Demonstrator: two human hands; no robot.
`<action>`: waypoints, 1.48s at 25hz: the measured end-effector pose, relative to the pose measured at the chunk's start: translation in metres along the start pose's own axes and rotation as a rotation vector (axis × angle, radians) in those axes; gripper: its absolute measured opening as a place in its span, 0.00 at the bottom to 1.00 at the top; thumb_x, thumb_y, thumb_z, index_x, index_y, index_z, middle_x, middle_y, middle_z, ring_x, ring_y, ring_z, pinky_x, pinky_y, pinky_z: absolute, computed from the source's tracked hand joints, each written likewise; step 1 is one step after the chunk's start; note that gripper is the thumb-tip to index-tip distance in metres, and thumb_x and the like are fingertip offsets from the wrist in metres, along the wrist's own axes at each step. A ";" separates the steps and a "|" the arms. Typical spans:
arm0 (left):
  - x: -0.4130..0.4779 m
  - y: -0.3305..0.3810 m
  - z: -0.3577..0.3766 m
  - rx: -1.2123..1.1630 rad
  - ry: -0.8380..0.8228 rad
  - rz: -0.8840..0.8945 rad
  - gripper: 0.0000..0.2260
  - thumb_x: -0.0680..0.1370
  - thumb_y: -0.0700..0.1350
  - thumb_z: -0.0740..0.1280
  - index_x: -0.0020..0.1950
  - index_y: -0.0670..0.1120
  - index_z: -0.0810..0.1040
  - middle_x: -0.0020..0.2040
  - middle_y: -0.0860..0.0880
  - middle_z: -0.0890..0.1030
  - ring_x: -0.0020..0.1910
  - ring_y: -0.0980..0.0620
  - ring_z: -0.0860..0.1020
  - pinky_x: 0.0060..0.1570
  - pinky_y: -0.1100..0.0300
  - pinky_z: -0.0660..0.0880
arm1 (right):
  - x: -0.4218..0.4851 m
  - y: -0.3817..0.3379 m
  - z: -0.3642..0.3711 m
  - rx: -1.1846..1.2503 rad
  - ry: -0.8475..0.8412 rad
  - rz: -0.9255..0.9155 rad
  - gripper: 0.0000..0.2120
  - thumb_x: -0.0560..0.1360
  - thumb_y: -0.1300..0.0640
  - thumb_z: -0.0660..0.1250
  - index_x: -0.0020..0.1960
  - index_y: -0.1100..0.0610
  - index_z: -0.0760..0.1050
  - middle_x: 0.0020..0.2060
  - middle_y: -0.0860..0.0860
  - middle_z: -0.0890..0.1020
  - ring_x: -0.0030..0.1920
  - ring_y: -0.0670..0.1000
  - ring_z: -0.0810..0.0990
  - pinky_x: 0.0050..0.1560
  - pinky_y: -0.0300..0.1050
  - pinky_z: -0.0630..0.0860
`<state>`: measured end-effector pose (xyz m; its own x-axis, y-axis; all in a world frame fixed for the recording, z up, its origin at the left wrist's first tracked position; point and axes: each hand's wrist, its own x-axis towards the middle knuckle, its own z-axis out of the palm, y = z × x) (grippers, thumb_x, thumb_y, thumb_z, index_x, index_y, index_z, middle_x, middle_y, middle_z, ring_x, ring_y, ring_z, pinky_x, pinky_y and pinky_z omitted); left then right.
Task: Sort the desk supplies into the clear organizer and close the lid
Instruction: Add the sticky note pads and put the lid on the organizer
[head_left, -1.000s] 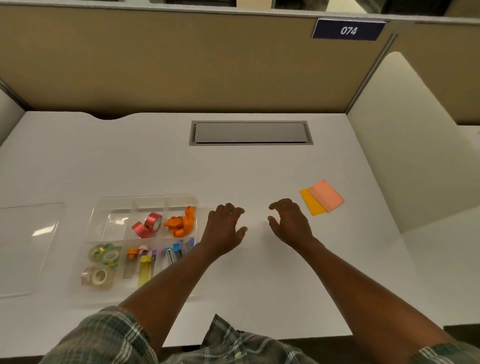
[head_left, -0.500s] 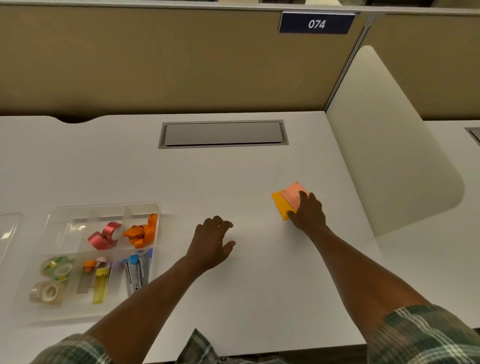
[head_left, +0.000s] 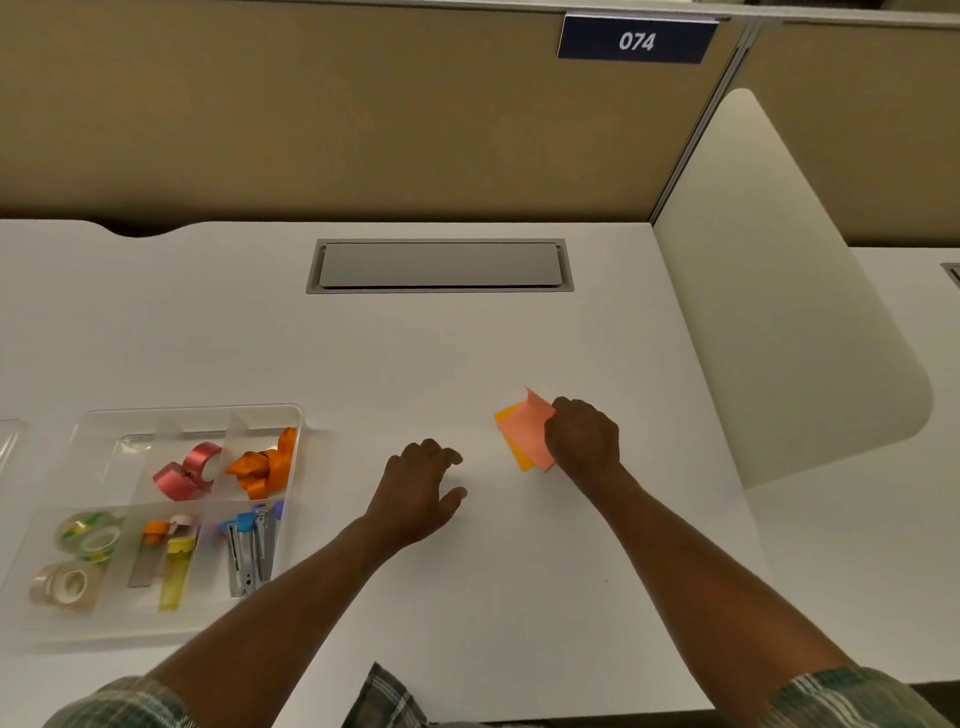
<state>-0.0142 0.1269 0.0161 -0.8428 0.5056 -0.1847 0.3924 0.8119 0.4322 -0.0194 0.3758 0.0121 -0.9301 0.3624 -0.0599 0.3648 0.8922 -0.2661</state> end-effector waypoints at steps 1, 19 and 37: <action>0.003 0.003 -0.001 -0.029 0.001 0.001 0.19 0.76 0.55 0.67 0.66 0.51 0.74 0.59 0.51 0.75 0.58 0.49 0.73 0.56 0.54 0.69 | -0.001 -0.002 -0.003 0.004 0.036 0.012 0.10 0.76 0.61 0.57 0.48 0.59 0.78 0.41 0.56 0.82 0.43 0.61 0.82 0.40 0.46 0.73; 0.029 0.001 -0.026 -0.897 0.108 -0.522 0.05 0.77 0.44 0.68 0.49 0.42 0.77 0.47 0.42 0.82 0.41 0.48 0.78 0.36 0.56 0.76 | -0.017 -0.006 -0.008 0.035 -0.279 0.140 0.30 0.72 0.39 0.71 0.66 0.56 0.71 0.60 0.55 0.74 0.62 0.57 0.74 0.56 0.51 0.75; 0.030 0.013 -0.023 -1.154 0.047 -0.533 0.05 0.78 0.44 0.69 0.50 0.43 0.77 0.50 0.45 0.82 0.48 0.47 0.80 0.44 0.52 0.79 | -0.044 -0.020 -0.006 0.818 -0.366 0.155 0.07 0.81 0.56 0.61 0.53 0.55 0.78 0.46 0.53 0.84 0.45 0.53 0.84 0.45 0.50 0.78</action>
<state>-0.0432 0.1457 0.0362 -0.8184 0.1662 -0.5501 -0.5248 0.1742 0.8332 0.0151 0.3439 0.0257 -0.8795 0.2303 -0.4165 0.4727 0.3207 -0.8208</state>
